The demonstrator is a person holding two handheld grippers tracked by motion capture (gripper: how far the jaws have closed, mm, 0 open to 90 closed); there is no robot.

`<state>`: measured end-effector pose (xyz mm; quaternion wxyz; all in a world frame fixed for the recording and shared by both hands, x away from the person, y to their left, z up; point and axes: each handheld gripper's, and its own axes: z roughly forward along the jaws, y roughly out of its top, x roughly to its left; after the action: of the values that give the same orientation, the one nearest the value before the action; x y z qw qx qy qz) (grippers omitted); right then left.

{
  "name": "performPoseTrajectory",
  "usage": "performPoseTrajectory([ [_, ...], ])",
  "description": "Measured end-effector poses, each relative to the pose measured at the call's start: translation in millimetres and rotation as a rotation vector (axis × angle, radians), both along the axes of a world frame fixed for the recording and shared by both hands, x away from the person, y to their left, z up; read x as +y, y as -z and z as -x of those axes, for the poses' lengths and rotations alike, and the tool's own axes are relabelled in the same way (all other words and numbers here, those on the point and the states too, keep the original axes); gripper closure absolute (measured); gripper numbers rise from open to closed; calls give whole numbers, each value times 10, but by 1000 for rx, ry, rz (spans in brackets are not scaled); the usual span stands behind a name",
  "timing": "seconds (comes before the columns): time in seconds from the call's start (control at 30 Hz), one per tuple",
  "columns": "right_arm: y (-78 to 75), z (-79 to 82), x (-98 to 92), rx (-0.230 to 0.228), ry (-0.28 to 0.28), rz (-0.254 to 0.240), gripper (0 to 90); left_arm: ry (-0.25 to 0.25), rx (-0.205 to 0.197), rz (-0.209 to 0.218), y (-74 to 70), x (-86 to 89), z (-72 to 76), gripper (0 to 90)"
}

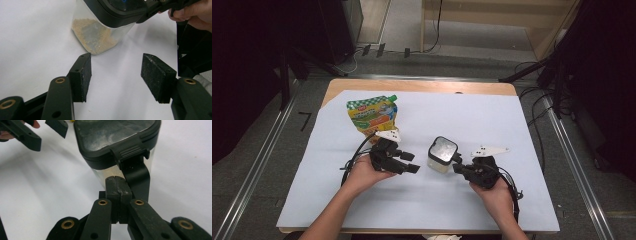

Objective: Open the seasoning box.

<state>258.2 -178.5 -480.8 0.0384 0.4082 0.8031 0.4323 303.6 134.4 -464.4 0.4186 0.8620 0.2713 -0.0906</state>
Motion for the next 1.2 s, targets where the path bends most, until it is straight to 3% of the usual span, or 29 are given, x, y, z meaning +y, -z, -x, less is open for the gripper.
performPoseTrajectory([
  [0.1, -5, -40, -61, 7, 11, 7, 900, 6, -1, 1, 6, -18, -3, 403],
  [0.2, -7, -85, -126, 16, 30, 9, 900, 28, 25, -5, 8, -47, -34, 377],
  [0.47, -39, -230, -251, 21, 45, 17, 900, 56, 16, 36, -46, -171, -112, 360],
  [0.57, -47, -280, -289, 22, 48, 18, 900, 64, 0, 32, -73, -225, -157, 343],
  [0.7, -76, -289, -322, 23, 47, 27, 900, 72, 15, 67, -128, -297, -256, 311],
  [0.87, -150, -297, -383, 16, 48, 36, 900, 97, 0, 72, -189, -357, -345, 275],
  [1.07, -161, -357, -447, 18, 66, 34, 900, 117, -20, 29, -209, -443, -417, 267],
  [1.2, -102, -448, -457, 27, 86, 23, 900, 115, -28, 24, -152, -488, -455, 281],
])
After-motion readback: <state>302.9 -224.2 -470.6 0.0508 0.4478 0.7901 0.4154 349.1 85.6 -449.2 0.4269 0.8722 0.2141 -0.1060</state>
